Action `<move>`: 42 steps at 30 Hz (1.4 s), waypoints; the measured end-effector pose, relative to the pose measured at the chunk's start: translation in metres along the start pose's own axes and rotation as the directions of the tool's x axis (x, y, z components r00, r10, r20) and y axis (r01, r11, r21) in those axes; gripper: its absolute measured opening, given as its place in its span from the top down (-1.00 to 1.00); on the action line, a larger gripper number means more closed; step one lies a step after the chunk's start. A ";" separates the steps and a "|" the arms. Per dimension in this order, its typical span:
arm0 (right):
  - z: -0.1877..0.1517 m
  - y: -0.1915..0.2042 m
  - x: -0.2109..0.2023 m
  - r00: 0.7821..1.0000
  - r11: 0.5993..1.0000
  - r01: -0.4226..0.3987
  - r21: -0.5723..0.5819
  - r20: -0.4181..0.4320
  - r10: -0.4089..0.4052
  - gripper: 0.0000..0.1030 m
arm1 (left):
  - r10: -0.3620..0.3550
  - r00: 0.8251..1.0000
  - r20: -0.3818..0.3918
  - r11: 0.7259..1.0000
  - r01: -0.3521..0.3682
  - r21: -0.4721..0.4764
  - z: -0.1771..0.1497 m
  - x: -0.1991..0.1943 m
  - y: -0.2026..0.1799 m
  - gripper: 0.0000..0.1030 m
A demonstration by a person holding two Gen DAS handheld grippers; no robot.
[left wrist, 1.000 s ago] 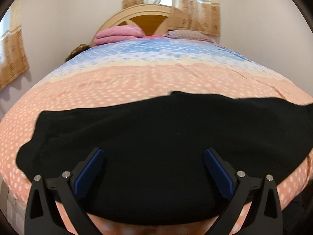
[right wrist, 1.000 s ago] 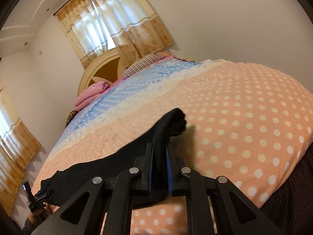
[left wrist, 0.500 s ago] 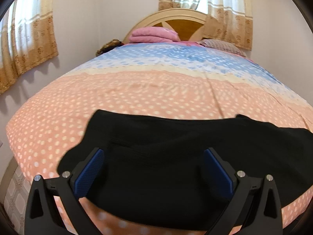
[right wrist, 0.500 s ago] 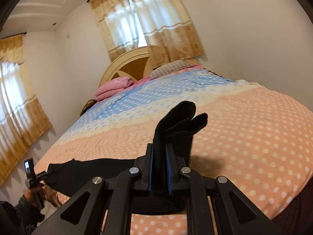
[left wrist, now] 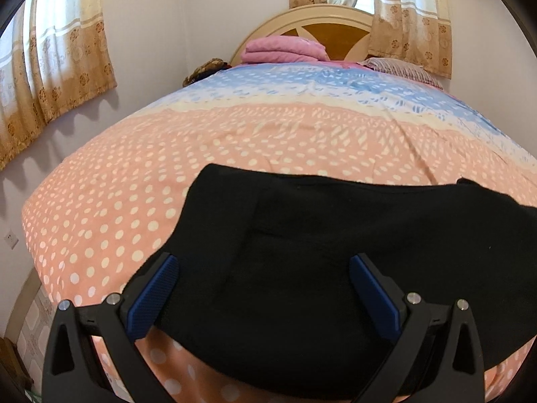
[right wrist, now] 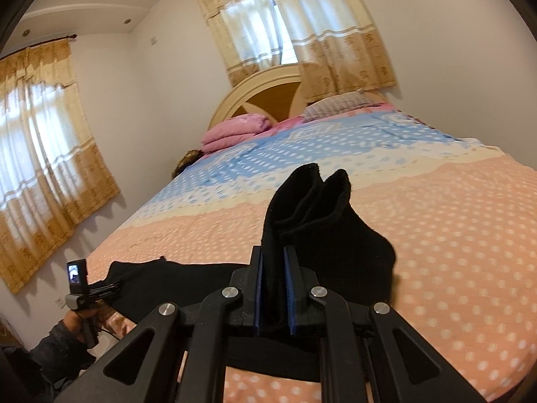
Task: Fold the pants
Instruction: 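Lift the gripped pants end with the right gripper, fold it over, open, then lower the left gripper onto the folded pants edge and close it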
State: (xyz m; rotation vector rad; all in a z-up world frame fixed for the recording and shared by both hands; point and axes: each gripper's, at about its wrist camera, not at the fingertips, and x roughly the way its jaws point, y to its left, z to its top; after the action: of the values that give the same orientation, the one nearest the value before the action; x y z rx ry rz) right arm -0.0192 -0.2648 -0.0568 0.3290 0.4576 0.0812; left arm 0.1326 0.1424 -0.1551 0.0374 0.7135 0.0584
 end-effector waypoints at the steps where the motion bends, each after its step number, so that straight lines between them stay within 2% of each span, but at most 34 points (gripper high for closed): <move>1: -0.001 0.004 0.004 1.000 1.000 -0.009 -0.003 -0.005 0.009 0.78 | -0.003 1.000 -0.001 1.000 0.003 -0.002 0.000 0.000 0.001 -1.00; 10: -0.006 0.042 0.046 0.995 0.996 -0.084 -0.024 -0.055 0.083 0.78 | -0.005 1.000 -0.001 1.000 0.005 -0.005 -0.001 0.000 0.003 -1.00; 16: -0.013 0.063 0.070 0.990 0.993 -0.103 -0.053 -0.103 0.098 0.78 | 0.002 1.000 0.008 1.000 -0.002 -0.011 0.003 -0.009 0.000 -1.00; 19: -0.023 0.071 0.086 0.986 0.992 -0.090 -0.091 -0.149 0.076 0.78 | -0.047 0.997 0.059 0.998 0.049 -0.037 0.012 -0.030 -0.005 -1.00; 22: -0.037 0.078 0.105 0.974 0.989 -0.099 -0.110 -0.214 0.074 0.77 | -0.130 0.987 0.091 0.991 0.132 -0.018 0.019 -0.051 -0.026 -1.00; 25: -0.049 0.082 0.118 0.960 0.985 -0.107 -0.138 -0.270 0.067 0.77 | -0.251 0.966 0.068 0.968 0.249 0.024 0.019 -0.061 -0.057 -1.00; 28: -0.062 0.085 0.136 0.934 0.981 -0.121 -0.152 -0.351 0.061 0.71 | -0.359 0.933 0.021 0.932 0.358 0.057 0.014 -0.064 -0.088 -1.00; 30: -0.066 0.084 0.142 0.921 0.979 -0.133 -0.152 -0.385 0.065 0.54 | -0.428 0.903 -0.023 0.901 0.429 0.073 0.012 -0.064 -0.111 -1.00; 32: -0.065 0.082 0.132 0.917 0.977 -0.146 -0.154 -0.391 0.076 0.34 | -0.481 0.875 -0.053 0.871 0.484 0.081 0.014 -0.063 -0.126 -1.00; 36: -0.059 0.072 0.102 0.932 0.971 -0.146 -0.191 -0.356 0.070 0.28 | -0.543 0.835 -0.088 0.825 0.550 0.129 0.020 -0.070 -0.162 -1.00; 40: -0.055 0.036 0.079 0.952 0.986 -0.058 -0.154 -0.306 0.009 0.23 | -0.614 0.779 -0.126 0.763 0.627 0.159 0.027 -0.078 -0.197 -1.00; 42: -0.053 0.014 0.074 0.960 0.994 0.015 -0.108 -0.276 -0.044 0.23 | -0.639 0.753 -0.156 0.733 0.658 0.170 0.027 -0.083 -0.216 -1.00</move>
State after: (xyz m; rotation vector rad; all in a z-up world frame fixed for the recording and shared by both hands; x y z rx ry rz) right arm 0.0227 -0.2245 -0.1280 0.2077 0.7349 0.1229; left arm 0.0970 -0.0789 -0.0922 -0.0104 0.7860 -0.7062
